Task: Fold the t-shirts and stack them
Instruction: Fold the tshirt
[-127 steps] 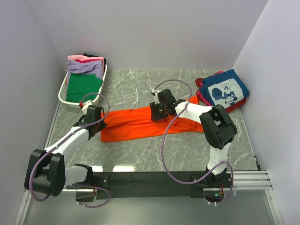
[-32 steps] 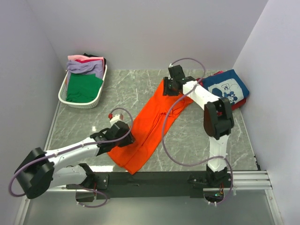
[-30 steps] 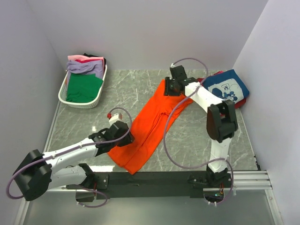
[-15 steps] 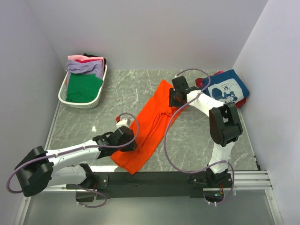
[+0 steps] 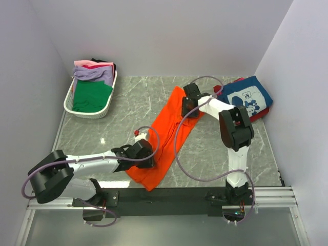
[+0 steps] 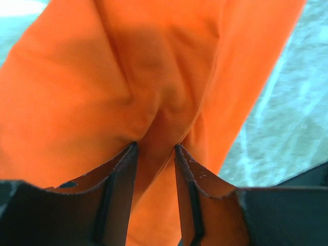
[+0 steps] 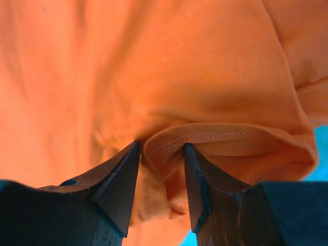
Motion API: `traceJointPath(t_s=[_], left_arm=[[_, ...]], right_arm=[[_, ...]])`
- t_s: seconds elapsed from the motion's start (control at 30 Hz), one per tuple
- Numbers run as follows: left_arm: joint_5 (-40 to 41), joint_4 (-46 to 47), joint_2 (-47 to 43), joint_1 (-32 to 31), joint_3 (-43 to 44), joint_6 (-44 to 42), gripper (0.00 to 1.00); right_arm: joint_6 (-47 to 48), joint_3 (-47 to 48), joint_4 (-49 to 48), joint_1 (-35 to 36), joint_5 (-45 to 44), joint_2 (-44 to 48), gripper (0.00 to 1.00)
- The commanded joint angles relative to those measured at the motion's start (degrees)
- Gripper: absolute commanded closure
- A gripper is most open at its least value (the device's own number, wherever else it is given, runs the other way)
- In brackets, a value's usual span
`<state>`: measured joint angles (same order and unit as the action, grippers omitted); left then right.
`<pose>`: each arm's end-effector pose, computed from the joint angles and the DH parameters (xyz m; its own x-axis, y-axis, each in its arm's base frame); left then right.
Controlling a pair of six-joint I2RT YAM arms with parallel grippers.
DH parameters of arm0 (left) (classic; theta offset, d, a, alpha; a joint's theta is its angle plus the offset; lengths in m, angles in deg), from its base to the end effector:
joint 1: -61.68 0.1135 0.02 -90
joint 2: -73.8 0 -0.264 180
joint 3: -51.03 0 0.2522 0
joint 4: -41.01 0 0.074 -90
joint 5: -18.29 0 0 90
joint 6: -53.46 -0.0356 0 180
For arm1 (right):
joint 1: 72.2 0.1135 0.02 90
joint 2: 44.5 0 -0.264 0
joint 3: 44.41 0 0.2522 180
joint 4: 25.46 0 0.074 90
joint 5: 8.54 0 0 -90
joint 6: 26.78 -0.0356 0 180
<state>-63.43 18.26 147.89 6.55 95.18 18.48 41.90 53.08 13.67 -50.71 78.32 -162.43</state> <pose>0.1371 -0.1877 0.1546 -0.8850 -0.1481 -0.4413 0.0643 0.9001 -0.4310 0.4059 0.1577 0.1642 -0.8710 0.0472 -0.4890 -0.0250 0.9898 0.1401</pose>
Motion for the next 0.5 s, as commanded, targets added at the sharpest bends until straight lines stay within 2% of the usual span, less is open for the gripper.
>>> traceJointPath(t_s=[0.0, 0.07, 0.23, 0.33, 0.47], left_arm=[[-6.4, 4.9, 3.3, -0.6, 2.1, 2.5, 0.59], [-7.9, 8.5, 6.2, -0.9, 2.8, 3.5, 0.59], [-10.4, 8.6, 11.2, -3.1, 8.5, 2.2, 0.59], [-12.1, 11.7, 13.3, -3.3, 11.4, 0.7, 0.59], [-9.6, 10.0, 16.5, -3.3, 16.7, -1.8, 0.59]], right_arm=[[-1.6, 5.7, -1.1, -0.5, 2.3, -4.0, 0.52], [-2.0, 8.1, -0.9, -0.6, 3.0, -6.6, 0.52], [-2.1, 18.4, 1.3, -0.7, 6.6, -13.0, 0.52], [-1.8, 25.9, 3.4, -0.7, 8.6, -17.4, 0.52], [-1.4, 34.0, 5.0, -0.8, 10.8, -21.7, 0.52]])
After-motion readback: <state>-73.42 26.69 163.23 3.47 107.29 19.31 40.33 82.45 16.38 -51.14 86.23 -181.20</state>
